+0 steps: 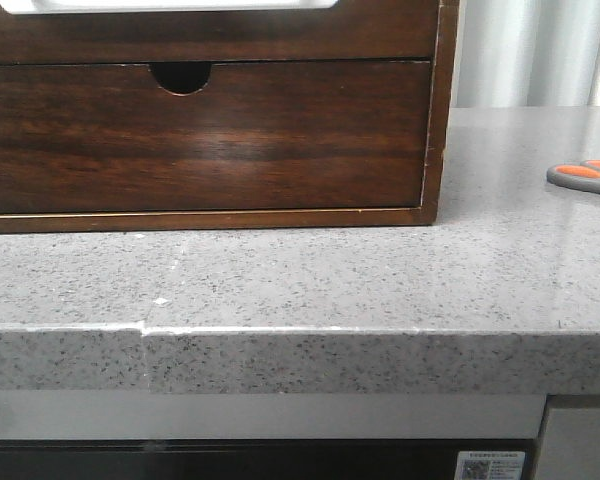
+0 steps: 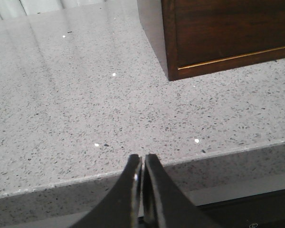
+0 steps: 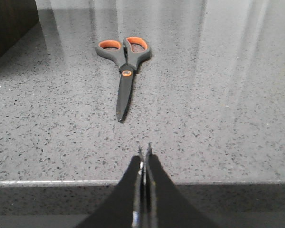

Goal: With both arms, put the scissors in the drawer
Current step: 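Reach the left gripper to the white drawer handle and grasp it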

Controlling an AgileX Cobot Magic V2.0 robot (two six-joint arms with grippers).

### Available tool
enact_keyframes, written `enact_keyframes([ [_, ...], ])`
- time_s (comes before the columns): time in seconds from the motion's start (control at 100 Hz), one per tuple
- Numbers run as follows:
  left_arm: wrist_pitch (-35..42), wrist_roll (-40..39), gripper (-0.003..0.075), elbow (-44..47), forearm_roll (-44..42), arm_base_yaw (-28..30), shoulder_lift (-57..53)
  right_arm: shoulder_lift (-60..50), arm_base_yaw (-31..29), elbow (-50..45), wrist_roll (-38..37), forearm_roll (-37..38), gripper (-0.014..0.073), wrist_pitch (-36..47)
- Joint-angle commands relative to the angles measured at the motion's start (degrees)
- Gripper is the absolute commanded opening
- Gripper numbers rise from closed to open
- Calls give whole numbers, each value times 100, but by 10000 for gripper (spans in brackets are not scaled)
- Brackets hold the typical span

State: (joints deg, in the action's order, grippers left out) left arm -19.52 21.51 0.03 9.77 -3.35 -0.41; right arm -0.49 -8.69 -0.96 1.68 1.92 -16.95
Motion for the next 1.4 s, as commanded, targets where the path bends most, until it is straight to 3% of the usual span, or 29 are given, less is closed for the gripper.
enact_keyframes([
  [0.0,191,-10,-18,138,126,-33,-167,-117,-36,-51,46,8,-50,378],
  [0.79,191,-10,-18,138,101,-33,-167,-117,-36,-51,46,8,-50,452],
  [0.91,247,-10,-18,138,417,-33,-167,-117,-36,-51,46,15,-50,914],
  [1.0,609,-22,-18,138,1138,-33,-167,-117,-36,-51,46,-120,-50,1665],
  [1.07,997,-23,-19,138,2410,-33,-167,-117,-36,-51,-168,-628,-50,2173],
  [1.1,1141,-23,-19,138,3426,-33,-167,-117,-36,-51,-338,-1018,-50,2302],
  [1.18,1473,-23,-18,138,4871,-33,-167,-117,-36,-51,-423,-1734,-50,2274],
  [1.28,1914,-23,-18,138,5912,-33,-167,-117,-36,-51,-423,-2285,-50,2026],
  [1.39,2054,-23,-19,126,6303,-33,-167,-117,-24,-23,-423,-2538,-50,1967],
])
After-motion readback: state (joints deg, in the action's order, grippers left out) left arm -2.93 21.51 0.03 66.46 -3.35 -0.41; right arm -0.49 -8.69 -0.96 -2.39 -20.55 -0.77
